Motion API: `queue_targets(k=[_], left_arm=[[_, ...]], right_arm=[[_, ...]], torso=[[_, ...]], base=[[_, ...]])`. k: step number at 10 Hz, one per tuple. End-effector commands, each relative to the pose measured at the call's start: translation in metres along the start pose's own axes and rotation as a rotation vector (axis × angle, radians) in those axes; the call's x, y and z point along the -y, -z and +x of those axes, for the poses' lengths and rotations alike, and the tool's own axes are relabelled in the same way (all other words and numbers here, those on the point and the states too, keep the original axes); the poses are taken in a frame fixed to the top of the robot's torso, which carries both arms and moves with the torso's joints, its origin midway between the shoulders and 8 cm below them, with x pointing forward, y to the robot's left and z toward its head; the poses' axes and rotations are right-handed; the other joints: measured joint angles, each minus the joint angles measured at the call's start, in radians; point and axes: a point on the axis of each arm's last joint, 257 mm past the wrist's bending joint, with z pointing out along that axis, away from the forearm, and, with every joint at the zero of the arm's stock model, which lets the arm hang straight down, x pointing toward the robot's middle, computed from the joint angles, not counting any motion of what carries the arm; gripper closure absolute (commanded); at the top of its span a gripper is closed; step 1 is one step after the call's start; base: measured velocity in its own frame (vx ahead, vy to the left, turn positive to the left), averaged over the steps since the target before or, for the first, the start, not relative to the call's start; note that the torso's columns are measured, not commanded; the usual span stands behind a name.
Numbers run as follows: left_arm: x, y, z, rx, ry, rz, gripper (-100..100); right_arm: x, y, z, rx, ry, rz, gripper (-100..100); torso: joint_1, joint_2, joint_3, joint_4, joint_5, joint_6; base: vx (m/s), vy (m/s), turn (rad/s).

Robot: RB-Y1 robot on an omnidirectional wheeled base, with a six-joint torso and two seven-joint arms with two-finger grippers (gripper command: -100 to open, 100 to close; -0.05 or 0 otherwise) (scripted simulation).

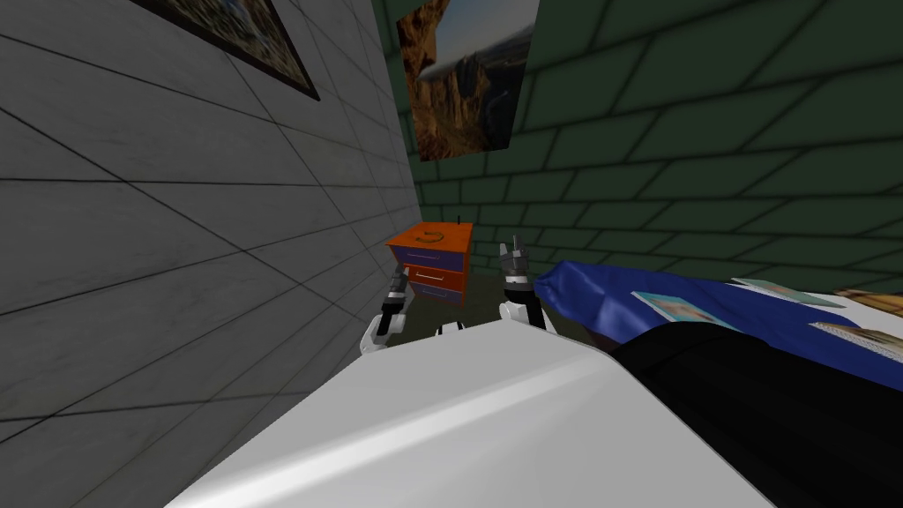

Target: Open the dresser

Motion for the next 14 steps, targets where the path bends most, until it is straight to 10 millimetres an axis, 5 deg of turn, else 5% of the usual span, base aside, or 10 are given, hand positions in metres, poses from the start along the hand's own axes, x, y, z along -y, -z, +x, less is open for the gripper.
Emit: queue_targets(k=[1, 14], left_arm=[[-0.013, -0.005, 0.009, -0.023, 0.004, -0.012, -100], [-0.081, -0.015, 0.052, -0.136, 0.019, -0.108, -100]], right_arm=[[0.000, 0.000, 0.000, 0.000, 0.000, 0.000, 0], [0.000, 0.000, 0.000, 0.000, 0.000, 0.000, 0]], torso=[[0.000, 0.001, 0.000, 0.000, 0.000, 0.000], [0.000, 0.001, 0.000, 0.000, 0.000, 0.000]], base=[[0.049, -0.003, 0.012], [0.050, -0.014, 0.011]])
